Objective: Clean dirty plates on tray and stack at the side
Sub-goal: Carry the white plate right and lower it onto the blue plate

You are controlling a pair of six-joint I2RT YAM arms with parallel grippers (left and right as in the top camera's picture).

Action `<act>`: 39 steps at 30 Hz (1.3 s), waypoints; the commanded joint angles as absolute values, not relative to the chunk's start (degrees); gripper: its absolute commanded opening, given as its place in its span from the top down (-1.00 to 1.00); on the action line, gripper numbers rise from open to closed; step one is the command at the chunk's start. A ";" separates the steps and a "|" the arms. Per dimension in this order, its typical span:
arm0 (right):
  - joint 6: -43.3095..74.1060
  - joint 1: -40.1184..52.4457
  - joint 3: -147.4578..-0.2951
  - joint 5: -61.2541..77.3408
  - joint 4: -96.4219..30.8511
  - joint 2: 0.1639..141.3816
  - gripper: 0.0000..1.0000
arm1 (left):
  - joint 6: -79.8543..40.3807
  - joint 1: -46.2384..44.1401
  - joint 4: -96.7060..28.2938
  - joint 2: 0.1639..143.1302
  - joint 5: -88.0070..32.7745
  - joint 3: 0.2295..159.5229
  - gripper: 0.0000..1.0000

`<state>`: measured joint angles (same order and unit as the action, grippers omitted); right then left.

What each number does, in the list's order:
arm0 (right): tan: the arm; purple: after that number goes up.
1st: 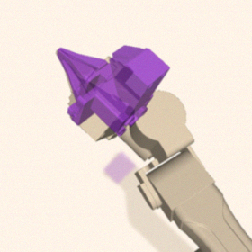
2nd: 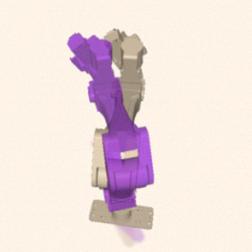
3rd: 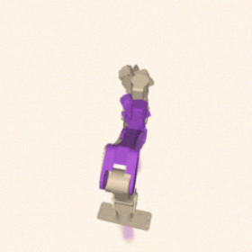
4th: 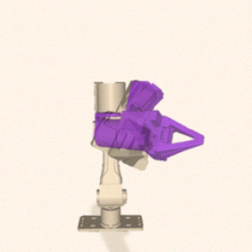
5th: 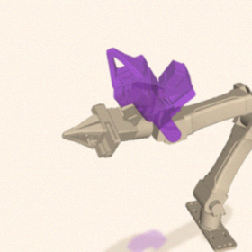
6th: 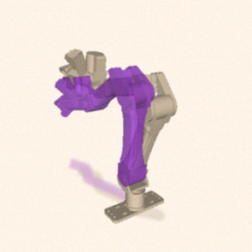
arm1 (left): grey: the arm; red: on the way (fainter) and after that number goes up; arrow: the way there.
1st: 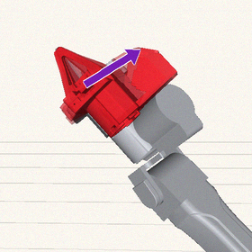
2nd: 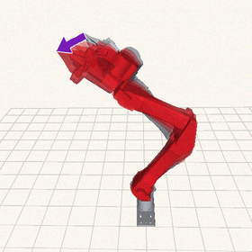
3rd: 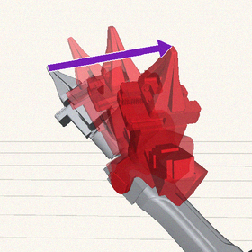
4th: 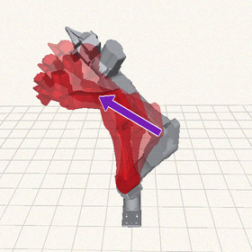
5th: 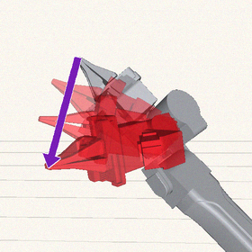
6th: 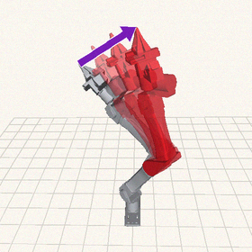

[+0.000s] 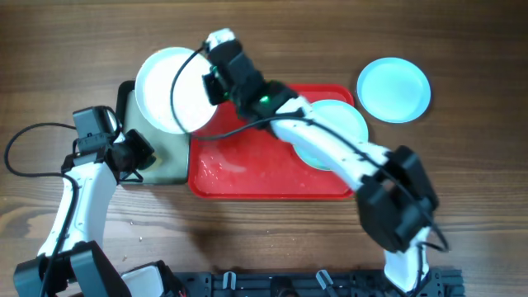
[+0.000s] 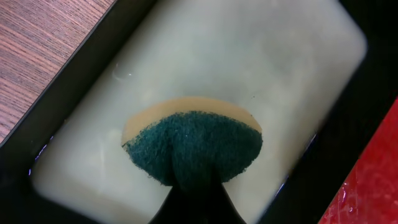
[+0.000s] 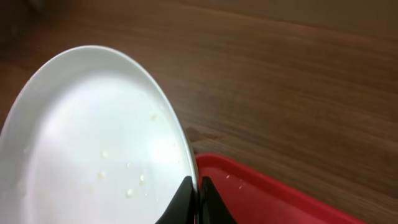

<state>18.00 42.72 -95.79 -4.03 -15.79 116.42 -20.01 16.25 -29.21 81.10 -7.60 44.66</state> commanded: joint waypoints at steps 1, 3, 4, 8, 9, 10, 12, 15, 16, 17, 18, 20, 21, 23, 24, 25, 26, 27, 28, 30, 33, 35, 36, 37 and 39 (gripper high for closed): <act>22.72 39.03 -96.64 2.28 -20.34 108.42 0.91 | -20.14 16.51 -28.86 81.34 -8.51 44.25 0.92; 22.65 34.87 -96.64 2.26 -27.35 105.41 0.91 | -20.14 16.51 -28.88 81.34 -8.51 44.25 0.92; 22.68 31.44 -96.64 2.26 -31.94 103.96 0.92 | -20.14 16.51 -28.88 81.34 -8.51 44.25 0.92; 22.63 21.50 -96.64 6.46 -39.51 103.26 0.91 | -20.14 16.51 -28.88 81.34 -8.51 44.25 0.92; 22.65 18.00 -96.64 9.23 -40.69 103.28 0.91 | -20.14 16.51 -28.88 81.34 -8.54 44.25 0.92; 22.65 15.49 -96.64 10.59 -41.10 103.28 0.92 | -20.14 16.51 -28.88 81.34 -8.54 44.25 0.92; 22.68 10.74 -96.64 11.09 -41.25 103.28 0.91 | -20.14 16.51 -28.86 81.34 -8.54 44.25 0.92; 22.52 4.08 -96.64 10.55 -43.03 103.31 0.92 | -20.14 16.51 -28.84 81.34 -8.54 44.25 0.92; 22.50 2.22 -96.64 9.08 -44.14 103.31 0.92 | -20.14 16.51 -28.84 81.34 -8.54 44.25 0.92; 22.48 -0.05 -96.64 6.94 -45.67 103.33 0.91 | -20.14 16.51 -28.86 81.34 -8.54 44.25 0.92; 22.50 -1.96 -96.64 4.93 -47.05 103.42 0.92 | -20.14 16.51 -28.86 81.34 -8.54 44.25 0.92; 22.46 -5.26 -96.33 2.50 -48.84 103.77 0.91 | -20.14 16.51 -28.86 81.34 -8.54 44.25 0.92; 22.50 -6.66 -95.46 2.33 -48.80 103.79 0.91 | -20.14 16.51 -28.86 81.34 -8.54 44.25 0.92; 22.61 -9.52 -92.40 2.33 -47.53 103.81 0.91 | -20.14 16.51 -28.86 81.34 -8.54 44.25 0.92; 22.68 -10.46 -91.31 2.33 -47.11 103.83 0.92 | -20.14 16.51 -28.86 81.34 -8.54 44.25 0.92; 22.72 -11.84 -89.17 2.33 -46.04 103.83 0.91 | -20.14 16.51 -28.86 81.34 -8.54 44.25 0.92; 22.74 -12.91 -87.42 2.35 -45.17 103.83 0.92 | -20.14 16.51 -28.86 81.34 -8.54 44.25 0.92; 23.05 -13.93 -85.30 2.33 -43.66 103.85 0.91 | -20.14 16.51 -28.86 81.34 -8.58 44.25 0.92; 23.57 -14.76 -83.53 2.31 -42.35 103.85 0.91 | -20.14 16.51 -28.86 81.34 -8.97 44.25 0.92; 26.15 -16.49 -79.13 0.84 -39.13 103.90 0.92 | -20.14 16.51 -28.86 81.34 -10.02 44.25 0.92; 26.37 -16.95 -74.78 0.86 -34.76 104.05 0.91 | -20.14 16.51 -28.86 81.34 -10.02 44.25 0.92; 26.37 -16.91 -72.62 0.89 -32.64 104.05 0.91 | -20.14 16.51 -28.86 81.34 -10.02 44.25 0.92; 26.35 -16.91 -71.57 0.86 -31.88 104.05 0.91 | -20.14 16.51 -28.86 81.34 -10.00 44.25 0.92; 26.39 -16.91 -70.94 0.89 -31.20 104.27 0.90 | -20.14 16.51 -28.86 81.34 -10.02 44.25 0.92; 26.35 -16.91 -70.63 0.91 -30.46 104.77 0.88 | -20.14 16.51 -28.86 81.34 -10.02 44.25 0.92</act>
<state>25.63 -17.04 -71.20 1.39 -31.51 105.10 -20.01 16.25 -29.06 81.12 -9.10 44.58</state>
